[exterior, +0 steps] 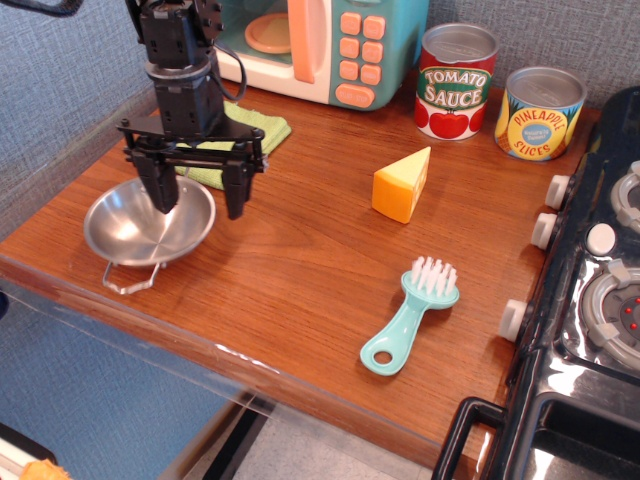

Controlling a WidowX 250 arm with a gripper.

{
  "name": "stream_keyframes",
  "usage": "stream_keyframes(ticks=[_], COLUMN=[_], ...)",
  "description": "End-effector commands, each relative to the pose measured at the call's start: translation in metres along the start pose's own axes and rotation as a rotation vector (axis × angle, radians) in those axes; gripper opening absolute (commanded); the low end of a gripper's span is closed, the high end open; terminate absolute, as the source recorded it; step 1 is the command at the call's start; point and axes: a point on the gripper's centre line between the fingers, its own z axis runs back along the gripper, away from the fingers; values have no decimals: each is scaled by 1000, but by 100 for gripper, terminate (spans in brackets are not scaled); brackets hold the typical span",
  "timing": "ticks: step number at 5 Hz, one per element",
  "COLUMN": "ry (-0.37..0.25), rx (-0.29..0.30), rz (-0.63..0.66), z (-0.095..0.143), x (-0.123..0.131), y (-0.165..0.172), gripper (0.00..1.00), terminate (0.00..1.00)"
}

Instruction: Move the pot to the front left corner of the table.

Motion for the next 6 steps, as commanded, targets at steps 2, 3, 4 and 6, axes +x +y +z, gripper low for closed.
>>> stream_keyframes(ticks=[2, 3, 4, 6], ry=[-169, -169, -181, -181], rx=[-59, -34, 25, 25], rz=[-211, -240, -261, -261], z=[36, 35, 34, 34], x=[0, 2, 2, 2], y=[-27, -27, -27, -27], gripper=[100, 100, 100, 100], terminate=[0, 0, 0, 100])
